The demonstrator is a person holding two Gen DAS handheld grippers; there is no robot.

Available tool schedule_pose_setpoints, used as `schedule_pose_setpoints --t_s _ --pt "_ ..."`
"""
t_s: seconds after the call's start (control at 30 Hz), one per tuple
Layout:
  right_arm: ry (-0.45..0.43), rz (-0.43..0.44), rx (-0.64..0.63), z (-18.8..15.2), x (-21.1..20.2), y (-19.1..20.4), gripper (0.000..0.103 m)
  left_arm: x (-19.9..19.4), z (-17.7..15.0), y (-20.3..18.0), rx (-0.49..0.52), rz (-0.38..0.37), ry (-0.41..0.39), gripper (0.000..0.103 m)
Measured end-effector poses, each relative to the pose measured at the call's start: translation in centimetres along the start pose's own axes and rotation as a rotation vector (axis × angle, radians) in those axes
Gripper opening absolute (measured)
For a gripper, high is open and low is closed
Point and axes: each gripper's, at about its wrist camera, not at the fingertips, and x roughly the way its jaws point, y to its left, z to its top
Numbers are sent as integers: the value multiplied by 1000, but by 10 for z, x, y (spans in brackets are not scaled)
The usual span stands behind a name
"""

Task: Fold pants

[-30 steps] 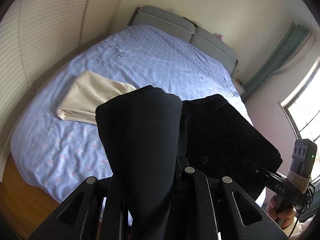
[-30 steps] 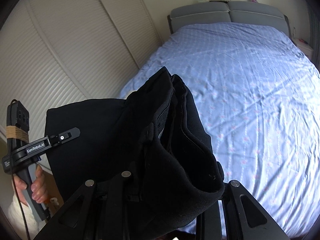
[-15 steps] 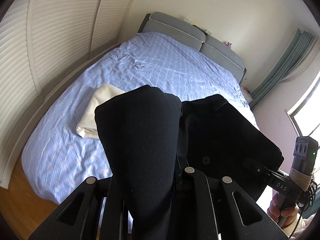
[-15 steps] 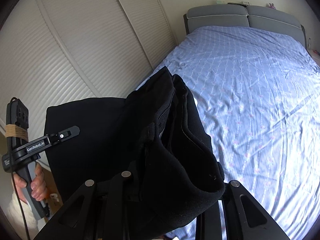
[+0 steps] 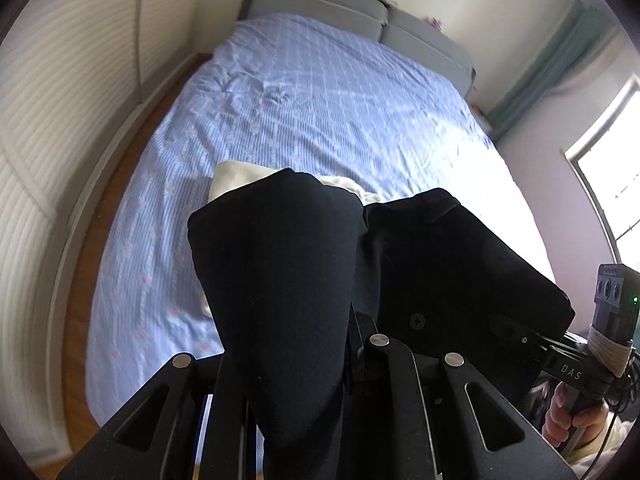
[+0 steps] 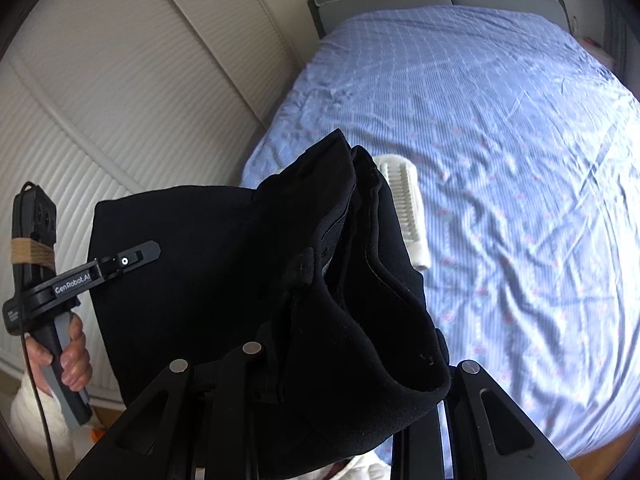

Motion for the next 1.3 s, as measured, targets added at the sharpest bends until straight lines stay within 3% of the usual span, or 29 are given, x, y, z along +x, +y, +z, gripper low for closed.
schedule_pose_setpoints --t_s 0.27,0.37,0.6,0.77,0.9,1.03,1.17,1.23,1.3 --pt "-26 -101 37 26 54 20 27 60 79 40 163 -53 67 18" --pt "-42 -134 74 50 77 18 27 91 112 46 207 -72 89 18" --pt "-30 -233 138 98 143 -9 27 175 167 57 230 -96 159 19" --pt "19 -273 174 111 187 -32 27 233 176 77 192 -80 249 20" --pt "90 -240 236 101 206 -50 29 258 172 94 185 -41 301 27" --pt "134 -218 308 86 203 -67 40 266 166 92 254 19 291 41" --pt "159 -198 330 77 196 -71 40 266 161 79 339 89 279 50" --pt "164 -213 307 73 191 -69 40 264 161 76 354 119 279 60" --pt "170 -214 320 69 186 -70 42 257 159 74 384 182 251 64"
